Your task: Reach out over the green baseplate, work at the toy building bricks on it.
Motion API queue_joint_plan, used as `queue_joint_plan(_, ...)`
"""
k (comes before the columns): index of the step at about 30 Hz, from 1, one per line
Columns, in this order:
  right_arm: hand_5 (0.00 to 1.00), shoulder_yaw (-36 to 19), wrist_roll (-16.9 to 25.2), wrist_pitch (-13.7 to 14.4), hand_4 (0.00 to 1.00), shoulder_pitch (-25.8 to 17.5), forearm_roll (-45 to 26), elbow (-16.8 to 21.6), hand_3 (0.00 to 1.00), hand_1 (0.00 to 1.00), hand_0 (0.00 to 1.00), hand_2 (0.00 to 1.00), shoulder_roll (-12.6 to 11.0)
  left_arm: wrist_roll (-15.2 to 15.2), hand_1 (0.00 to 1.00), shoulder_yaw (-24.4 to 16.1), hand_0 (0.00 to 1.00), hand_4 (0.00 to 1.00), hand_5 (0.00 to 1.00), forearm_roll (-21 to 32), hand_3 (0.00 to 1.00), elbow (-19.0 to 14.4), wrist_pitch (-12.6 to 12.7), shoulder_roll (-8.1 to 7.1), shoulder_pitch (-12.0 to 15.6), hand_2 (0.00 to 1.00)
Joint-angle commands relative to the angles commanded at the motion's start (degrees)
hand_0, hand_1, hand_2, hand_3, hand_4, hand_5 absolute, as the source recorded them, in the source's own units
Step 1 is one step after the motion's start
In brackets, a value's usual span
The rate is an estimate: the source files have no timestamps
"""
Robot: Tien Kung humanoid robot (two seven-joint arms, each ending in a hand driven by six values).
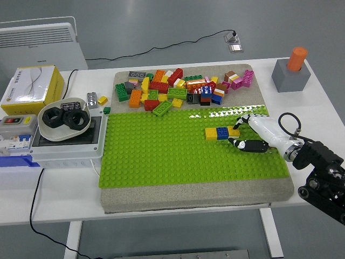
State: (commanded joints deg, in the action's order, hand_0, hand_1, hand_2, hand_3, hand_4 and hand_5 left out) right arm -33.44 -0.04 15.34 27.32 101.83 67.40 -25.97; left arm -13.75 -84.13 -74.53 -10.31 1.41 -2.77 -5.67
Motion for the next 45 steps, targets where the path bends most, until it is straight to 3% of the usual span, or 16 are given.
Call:
queue_joint_plan(16, 0.701, 1.0, 0.27, -0.91, 0.666, 1.12, -0.52, -3.18, 0.636, 0.88, 0.864, 0.855, 1.66, 0.01, 0.421, 0.28, 0.614, 0.998, 0.998, -0.02, 0.703, 0.0, -0.21, -0.07, -0.03, 0.569)
queue_joint_plan(24, 0.688, 0.96, 0.02, -1.38, 0.661, 1.15, -0.47, -2.69, 0.636, 0.88, 0.865, 0.856, 1.55, 0.03, 0.419, 0.45, 0.614, 0.998, 0.998, 0.21, 0.703, 0.0, -0.14, -0.03, -0.01, 0.57)
queue_joint_plan(30, 0.654, -0.64, 2.06, -1.12, 0.665, 0.29, -4.57, -0.13, 0.64, 0.878, 0.865, 0.851, 0.3, 0.04, 0.42, 0.72, 0.614, 0.998, 0.998, 0.6, 0.703, 0.0, -0.08, -0.05, -0.02, 0.57)
queue_joint_plan(31, 0.502, -1.05, 2.7, -0.95, 0.707, 0.06, -5.67, 0.37, 0.676, 0.879, 0.867, 0.852, 0.02, 0.04, 0.42, 0.77, 0.614, 0.998, 0.998, 0.68, 0.703, 0.0, -0.07, -0.06, 0.0, 0.57)
queue_joint_plan(36, 0.502, -3.76, 5.17, 0.2, 0.707, -1.73, -11.78, 3.97, 0.676, 0.879, 0.867, 0.852, -1.31, 0.01, 0.42, 1.05, 0.614, 0.998, 0.998, 0.99, 0.703, 0.0, -0.06, -0.11, 0.12, 0.57)
queue_joint_plan(37, 0.402, -4.23, 5.47, 0.43, 0.728, -2.06, -12.81, 4.75, 0.689, 0.877, 0.868, 0.853, -1.46, 0.01, 0.42, 1.06, 0.614, 0.998, 0.998, 1.02, 0.703, 0.0, -0.04, -0.11, 0.13, 0.57)
queue_joint_plan(38, 0.402, -4.82, 5.71, 0.67, 0.728, -2.43, -13.74, 5.68, 0.689, 0.877, 0.868, 0.853, -1.6, 0.01, 0.42, 1.05, 0.614, 0.998, 0.998, 1.03, 0.703, 0.0, -0.03, -0.11, 0.14, 0.57)
queue_joint_plan(42, 0.402, -8.08, 5.37, 1.72, 0.728, -4.35, -13.72, 9.19, 0.689, 0.877, 0.868, 0.853, -2.32, -0.07, 0.42, 1.05, 0.614, 0.998, 0.998, 1.01, 0.703, 0.0, 0.03, -0.1, 0.1, 0.57)
queue_joint_plan(43, 0.347, -8.96, 5.12, 1.96, 0.721, -4.92, -13.36, 9.93, 0.688, 0.869, 0.86, 0.846, -2.61, -0.08, 0.42, 1.05, 0.614, 0.998, 0.998, 1.03, 0.703, 0.0, 0.06, -0.09, 0.1, 0.57)
queue_joint_plan(45, 0.347, -11.37, 4.28, 2.38, 0.721, -6.64, -12.06, 11.41, 0.688, 0.869, 0.86, 0.846, -3.7, -0.1, 0.42, 1.01, 0.614, 0.998, 0.998, 1.06, 0.703, 0.0, 0.16, -0.08, 0.11, 0.57)
